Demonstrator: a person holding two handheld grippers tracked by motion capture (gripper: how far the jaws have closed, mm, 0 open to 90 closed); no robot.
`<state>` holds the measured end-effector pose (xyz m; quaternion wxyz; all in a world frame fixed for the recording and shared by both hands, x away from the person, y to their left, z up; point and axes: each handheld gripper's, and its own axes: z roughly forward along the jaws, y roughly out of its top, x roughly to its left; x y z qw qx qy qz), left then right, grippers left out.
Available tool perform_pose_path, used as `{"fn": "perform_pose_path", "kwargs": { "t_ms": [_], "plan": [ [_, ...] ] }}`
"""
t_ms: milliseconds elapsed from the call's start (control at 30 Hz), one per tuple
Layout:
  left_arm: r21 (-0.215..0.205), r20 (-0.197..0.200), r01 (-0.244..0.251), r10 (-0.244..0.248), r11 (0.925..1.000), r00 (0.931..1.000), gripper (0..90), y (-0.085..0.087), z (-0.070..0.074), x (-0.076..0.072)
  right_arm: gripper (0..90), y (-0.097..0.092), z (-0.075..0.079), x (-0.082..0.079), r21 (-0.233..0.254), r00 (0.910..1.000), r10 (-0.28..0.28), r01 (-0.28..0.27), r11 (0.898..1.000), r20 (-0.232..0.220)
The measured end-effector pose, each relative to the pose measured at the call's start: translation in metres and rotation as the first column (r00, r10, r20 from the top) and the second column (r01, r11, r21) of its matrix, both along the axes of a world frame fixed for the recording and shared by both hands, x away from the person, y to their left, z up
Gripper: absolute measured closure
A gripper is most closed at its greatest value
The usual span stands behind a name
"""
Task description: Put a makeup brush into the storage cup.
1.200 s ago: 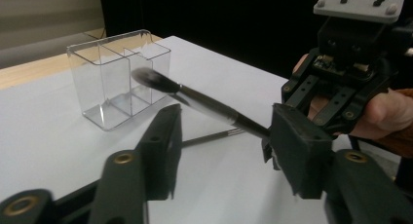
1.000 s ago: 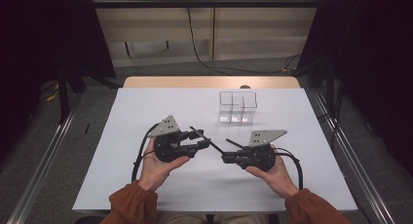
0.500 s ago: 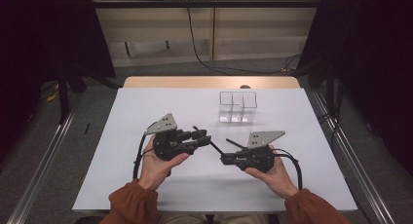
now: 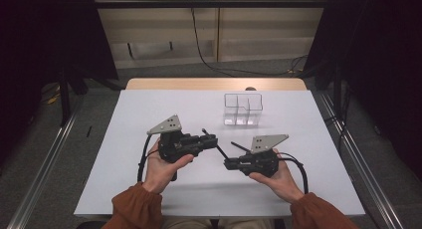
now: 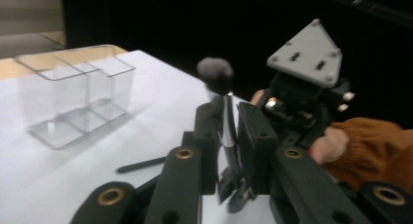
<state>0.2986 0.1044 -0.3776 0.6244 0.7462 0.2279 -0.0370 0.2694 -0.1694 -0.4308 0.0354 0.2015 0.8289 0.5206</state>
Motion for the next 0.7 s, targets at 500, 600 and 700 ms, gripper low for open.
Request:
{"fn": "perform_pose_path", "kwargs": {
  "t_ms": [500, 600, 700],
  "plan": [
    [0.005, 0.005, 0.021, -0.021, 0.9998, 0.9998, 84.1, -0.0001, 0.0051, -0.0026, 68.4, -0.0039, 0.0008, 0.0013, 0.036, 0.9995, -0.015, 0.016, 0.999, -0.029],
    [0.008, 0.006, 0.017, -0.017, 0.9998, 0.9998, 84.1, 0.0017, 0.0057, -0.0024, 61.3, -0.0033, 0.0008, 0.001, 0.041, 0.9994, -0.017, 0.018, 0.999, -0.029],
    [0.01, 0.01, 0.009, -0.009, 0.9999, 0.9999, 84.1, 0.0039, 0.0061, -0.0016, 49.6, -0.0043, 0.0018, 0.0007, 0.052, 0.9993, -0.026, 0.027, 0.998, -0.025]
  ]
}}
